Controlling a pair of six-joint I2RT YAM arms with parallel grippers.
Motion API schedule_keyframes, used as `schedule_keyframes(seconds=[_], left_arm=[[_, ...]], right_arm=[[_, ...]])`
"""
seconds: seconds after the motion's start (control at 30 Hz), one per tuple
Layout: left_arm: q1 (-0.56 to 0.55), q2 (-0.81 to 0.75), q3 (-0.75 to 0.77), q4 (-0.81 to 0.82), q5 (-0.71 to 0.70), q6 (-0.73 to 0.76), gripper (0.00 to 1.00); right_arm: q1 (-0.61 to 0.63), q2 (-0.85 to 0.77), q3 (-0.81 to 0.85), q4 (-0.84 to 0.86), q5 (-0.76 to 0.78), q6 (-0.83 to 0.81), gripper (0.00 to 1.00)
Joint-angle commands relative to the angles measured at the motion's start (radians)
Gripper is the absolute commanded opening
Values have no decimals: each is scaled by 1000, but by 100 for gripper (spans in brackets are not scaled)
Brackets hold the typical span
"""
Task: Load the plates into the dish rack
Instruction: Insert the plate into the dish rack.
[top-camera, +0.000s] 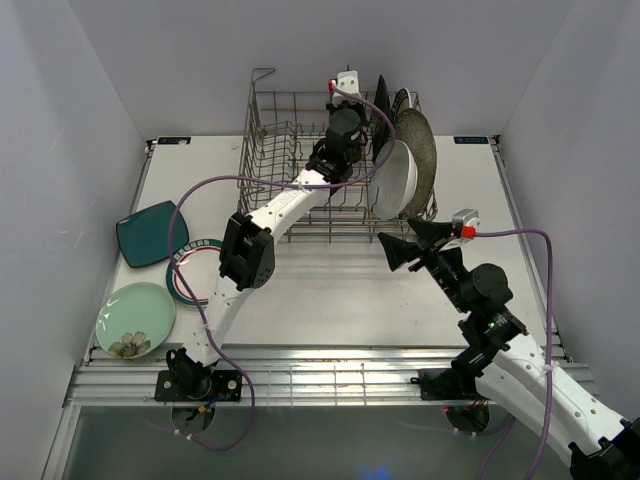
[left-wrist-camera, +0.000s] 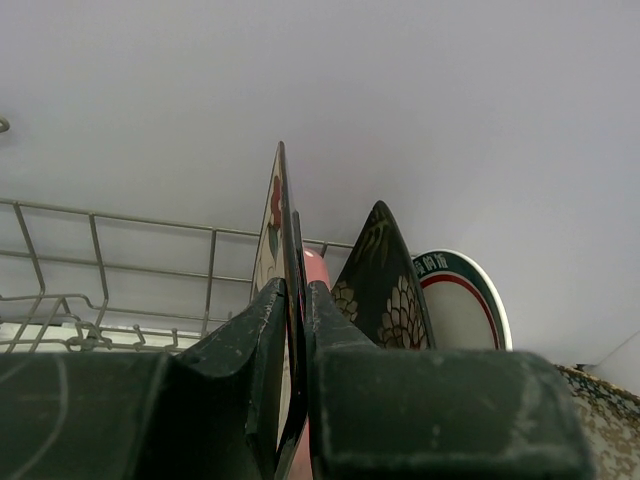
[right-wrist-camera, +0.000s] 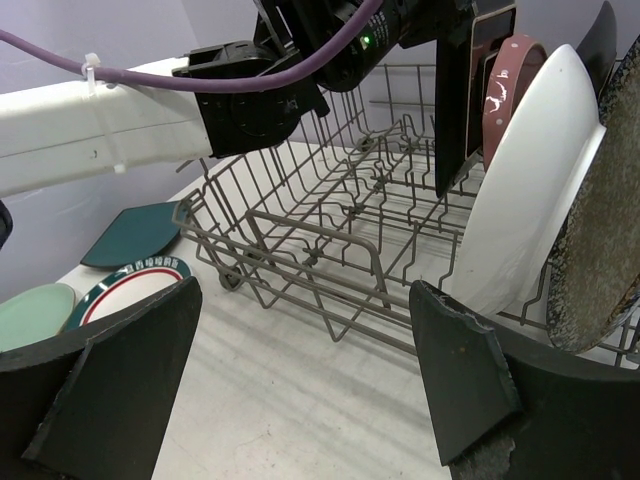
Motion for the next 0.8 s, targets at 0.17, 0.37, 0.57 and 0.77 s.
schedule_keyframes(seconds=[0.17,0.37,0.57,0.77], left_arm=[[26,14,144,145,63,-34,0],[34,42,167,136,64,-42,0],[46,65,171,119,74,-57,0],[49,70,173,113,93,-62,0]], right_arm=[[2,4,7,34,20,-28,90],[0,8,7,34,13,-30,90],[0,19,10,36,14,-33,90],[0,22,11,37,6,-33,90]])
